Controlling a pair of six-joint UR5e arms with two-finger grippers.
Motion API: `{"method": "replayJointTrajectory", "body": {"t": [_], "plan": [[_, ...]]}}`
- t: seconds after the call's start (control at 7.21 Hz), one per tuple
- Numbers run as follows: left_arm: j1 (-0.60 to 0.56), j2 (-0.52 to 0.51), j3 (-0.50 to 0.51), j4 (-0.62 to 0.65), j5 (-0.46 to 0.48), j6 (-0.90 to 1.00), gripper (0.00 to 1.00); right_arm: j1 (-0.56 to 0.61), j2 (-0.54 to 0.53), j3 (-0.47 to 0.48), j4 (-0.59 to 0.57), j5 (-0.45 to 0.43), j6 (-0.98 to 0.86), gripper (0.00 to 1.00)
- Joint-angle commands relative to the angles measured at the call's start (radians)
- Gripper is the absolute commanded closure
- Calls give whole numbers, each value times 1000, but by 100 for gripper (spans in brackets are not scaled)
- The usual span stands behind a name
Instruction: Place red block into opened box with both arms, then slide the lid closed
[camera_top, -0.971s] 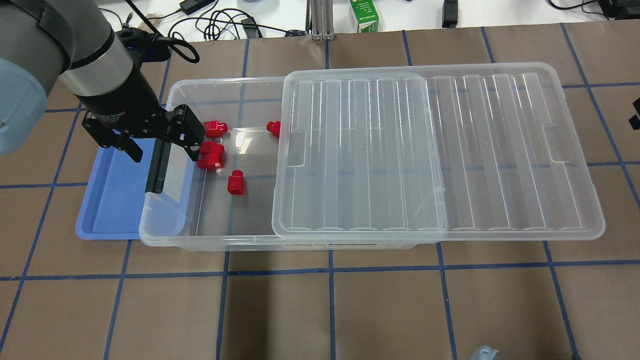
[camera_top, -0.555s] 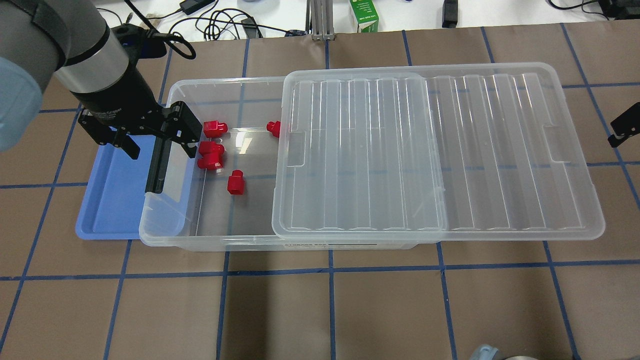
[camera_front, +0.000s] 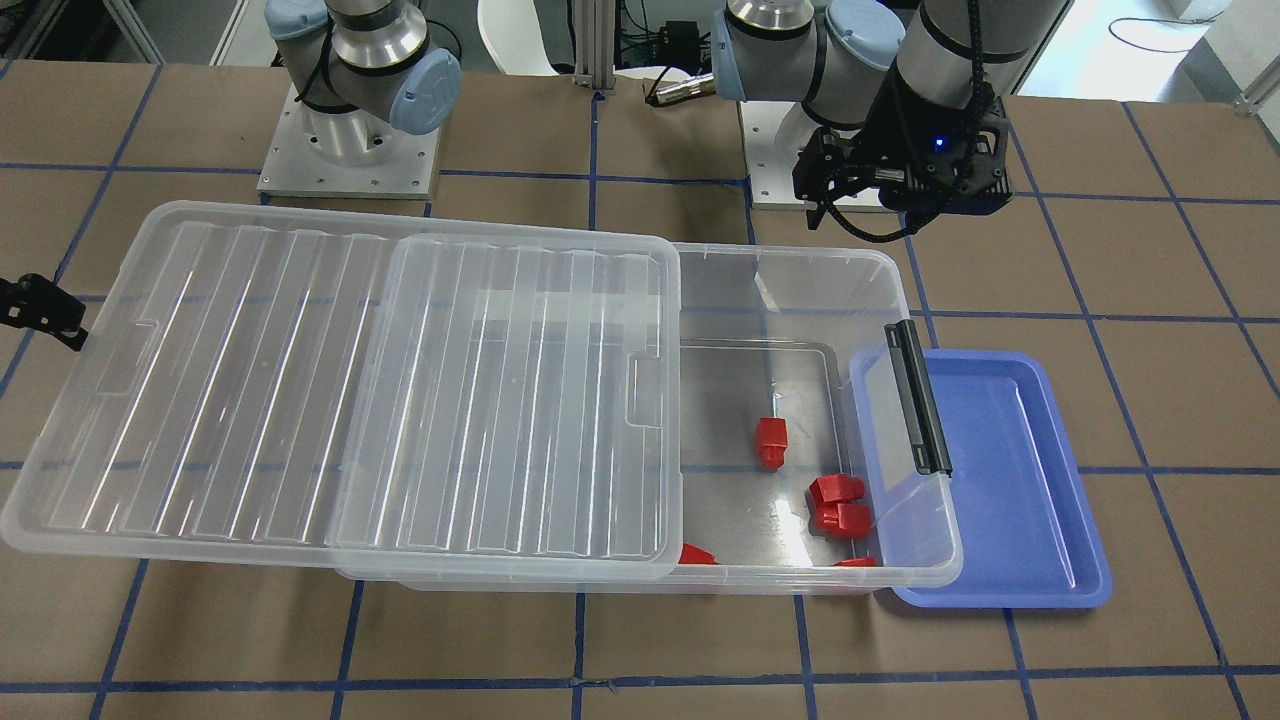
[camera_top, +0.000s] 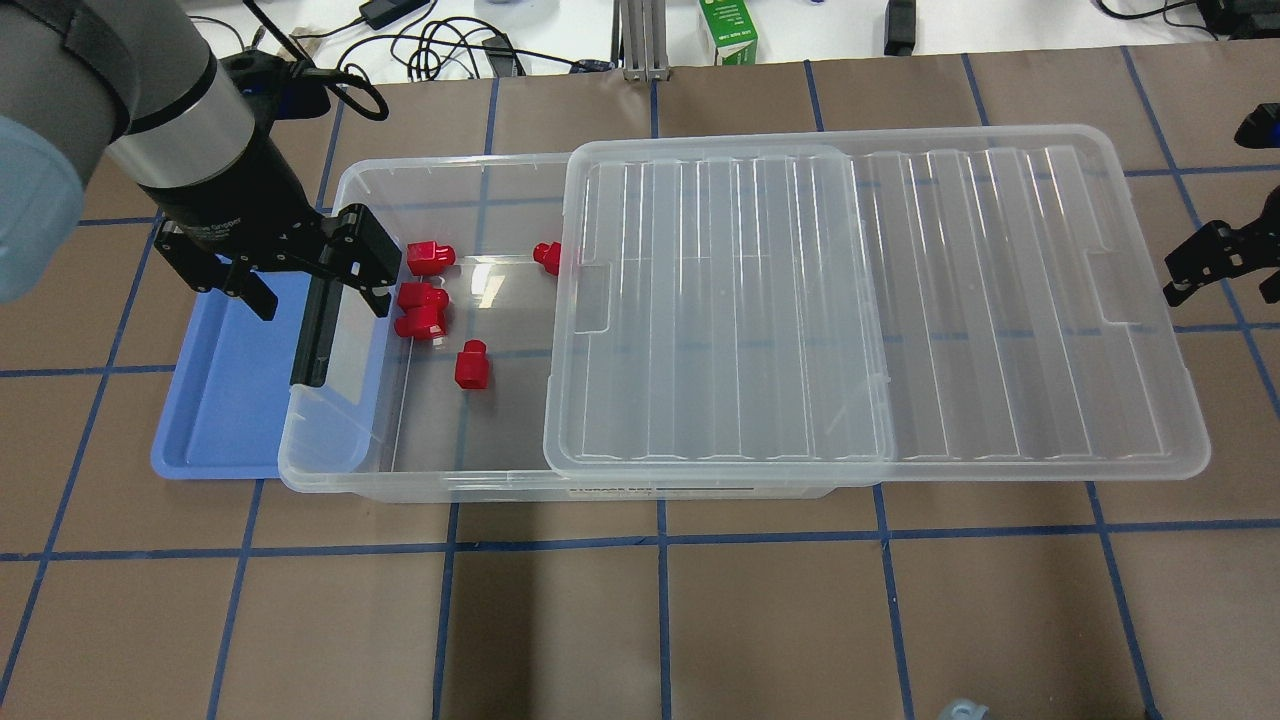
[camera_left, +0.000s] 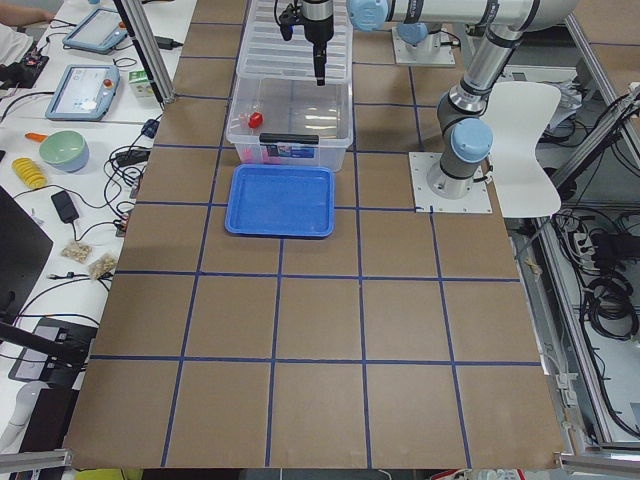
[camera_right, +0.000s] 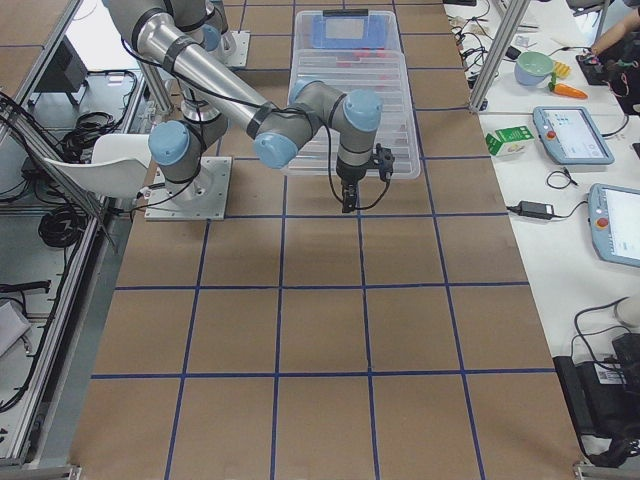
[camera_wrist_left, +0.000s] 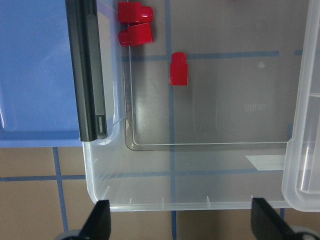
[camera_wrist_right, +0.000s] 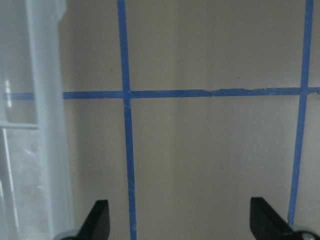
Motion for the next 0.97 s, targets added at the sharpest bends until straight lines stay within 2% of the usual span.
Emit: {"method": "replayJointTrajectory", "body": {"t": [0.0,0.42,0.83], "plan": [[-1,0,-2,-5,0,0,0,78,-3,3,-1,-1,67,0],[-1,0,-3,-5,0,0,0,163,-6,3,1,0,144,0],[-1,0,-3,-6,0,0,0,288,-5,1,-7,0,320,0]]}}
